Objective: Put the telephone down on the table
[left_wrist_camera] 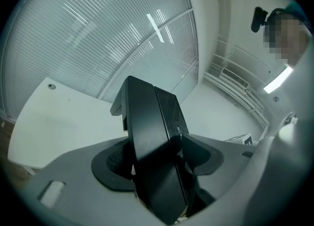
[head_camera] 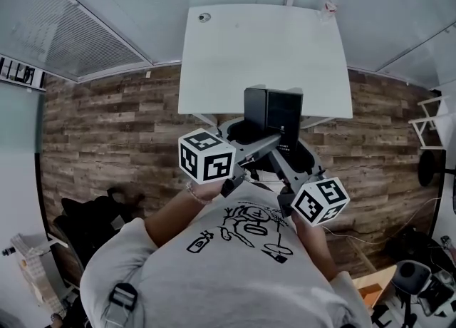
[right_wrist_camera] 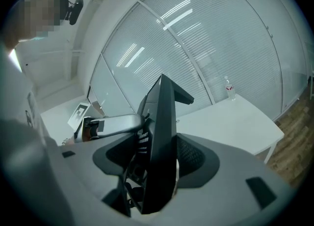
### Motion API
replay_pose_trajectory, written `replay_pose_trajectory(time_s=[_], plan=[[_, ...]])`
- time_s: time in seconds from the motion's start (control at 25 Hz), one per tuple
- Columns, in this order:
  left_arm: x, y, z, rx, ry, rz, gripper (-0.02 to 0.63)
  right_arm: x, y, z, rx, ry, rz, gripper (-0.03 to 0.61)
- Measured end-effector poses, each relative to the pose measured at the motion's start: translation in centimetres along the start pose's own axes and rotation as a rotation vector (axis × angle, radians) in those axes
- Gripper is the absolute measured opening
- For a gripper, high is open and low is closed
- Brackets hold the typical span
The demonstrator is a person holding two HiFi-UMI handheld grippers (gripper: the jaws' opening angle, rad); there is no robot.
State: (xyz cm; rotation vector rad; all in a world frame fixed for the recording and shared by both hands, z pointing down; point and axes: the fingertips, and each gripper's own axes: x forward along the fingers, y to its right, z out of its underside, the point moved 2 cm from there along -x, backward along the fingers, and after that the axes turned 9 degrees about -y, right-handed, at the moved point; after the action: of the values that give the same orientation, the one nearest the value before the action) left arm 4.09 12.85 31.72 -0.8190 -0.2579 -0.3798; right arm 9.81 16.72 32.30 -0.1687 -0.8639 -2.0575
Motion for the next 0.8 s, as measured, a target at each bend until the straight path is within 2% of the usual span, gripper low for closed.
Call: replay_pose_trajectory(time_s=[0.44,0.8], plan=[[1.7,-5.9,-6.9,-0.011,-0.002,-0.002,0.29,6.5,3.2,-5.8,0.007,-0.011,-0.006,0.247],[1.0,-11.2,-13.1,-0.009,-0.003,0.007,0.29,12.9,3.8,-11.0,0.014,-0.013,-0.004,0.245]])
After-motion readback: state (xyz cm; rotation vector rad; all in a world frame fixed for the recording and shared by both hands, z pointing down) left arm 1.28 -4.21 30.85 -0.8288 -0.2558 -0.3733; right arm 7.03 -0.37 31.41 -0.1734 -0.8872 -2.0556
